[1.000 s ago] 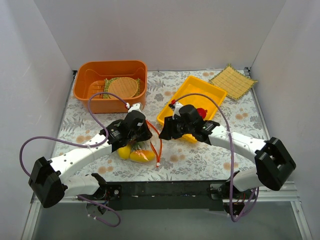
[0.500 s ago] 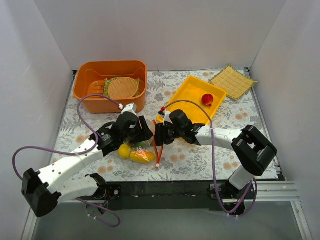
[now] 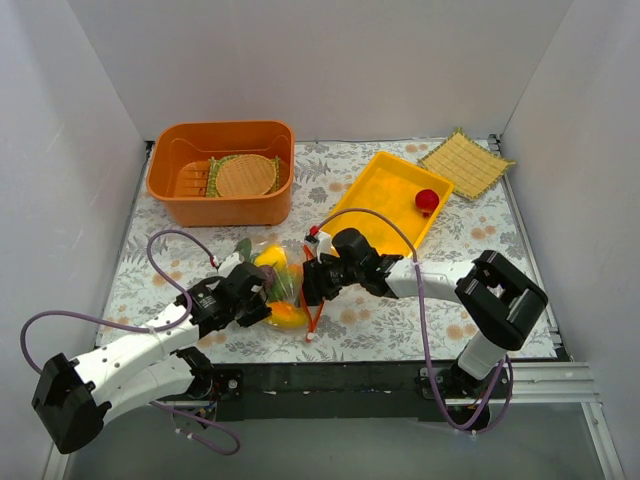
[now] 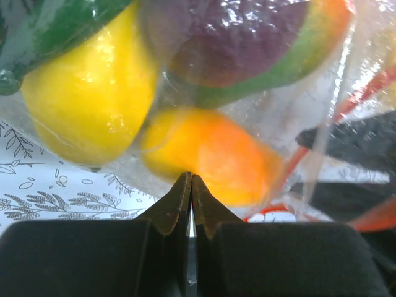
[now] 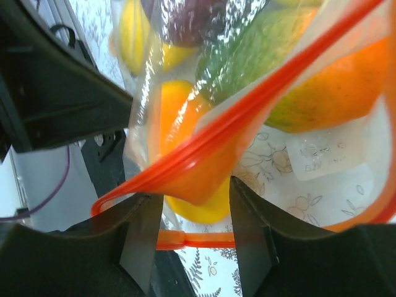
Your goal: Open the zip-top bag and remove the fake food
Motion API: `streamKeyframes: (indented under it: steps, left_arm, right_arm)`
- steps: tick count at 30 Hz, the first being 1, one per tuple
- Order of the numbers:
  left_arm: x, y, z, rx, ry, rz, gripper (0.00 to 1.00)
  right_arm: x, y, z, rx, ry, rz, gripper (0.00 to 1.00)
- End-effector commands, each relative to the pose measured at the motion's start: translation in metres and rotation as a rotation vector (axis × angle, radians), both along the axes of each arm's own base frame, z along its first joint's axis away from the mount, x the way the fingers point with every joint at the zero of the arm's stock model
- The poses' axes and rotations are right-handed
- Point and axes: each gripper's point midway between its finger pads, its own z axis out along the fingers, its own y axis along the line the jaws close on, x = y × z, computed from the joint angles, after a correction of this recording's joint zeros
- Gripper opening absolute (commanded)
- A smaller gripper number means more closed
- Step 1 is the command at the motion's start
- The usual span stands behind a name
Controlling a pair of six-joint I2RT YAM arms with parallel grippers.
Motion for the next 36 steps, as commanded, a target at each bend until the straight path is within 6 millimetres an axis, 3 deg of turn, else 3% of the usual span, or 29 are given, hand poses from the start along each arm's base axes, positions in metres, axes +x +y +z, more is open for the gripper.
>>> streamKeyframes:
  steps: [1,6,13,22,25,29,36]
  left_arm:
    - [0.008,0.004,-0.008,-0.019,-0.019,0.106,0.0]
    - [0.008,0.002,-0.026,-0.011,0.009,0.112,0.0]
    - [0.013,-0.003,-0.029,-0.016,0.001,0.111,0.0]
    - [0.011,-0.005,-0.038,-0.045,0.009,0.13,0.0]
    - [0.012,0.001,-0.04,-0.04,0.002,0.171,0.0]
    - [0.011,0.015,-0.048,0.012,0.018,0.242,0.0]
    - [0.01,0.025,-0.054,0.041,0.03,0.318,0.0]
  right_arm:
    - [-0.016,0.006,-0.007,0.021,-0.051,0.116,0.55]
    - [-0.027,0.01,-0.014,-0.002,-0.093,0.149,0.62]
    - [-0.034,0.011,-0.029,-0.101,-0.157,0.167,0.7]
    - [-0.029,0.015,-0.041,-0.183,-0.164,0.115,0.73]
    - [-0.027,0.012,-0.036,-0.191,-0.173,0.092,0.63]
    - [-0.028,-0.001,-0.025,-0.215,-0.18,0.072,0.32]
    - [-0.039,-0.043,-0.017,-0.306,-0.183,0.039,0.23]
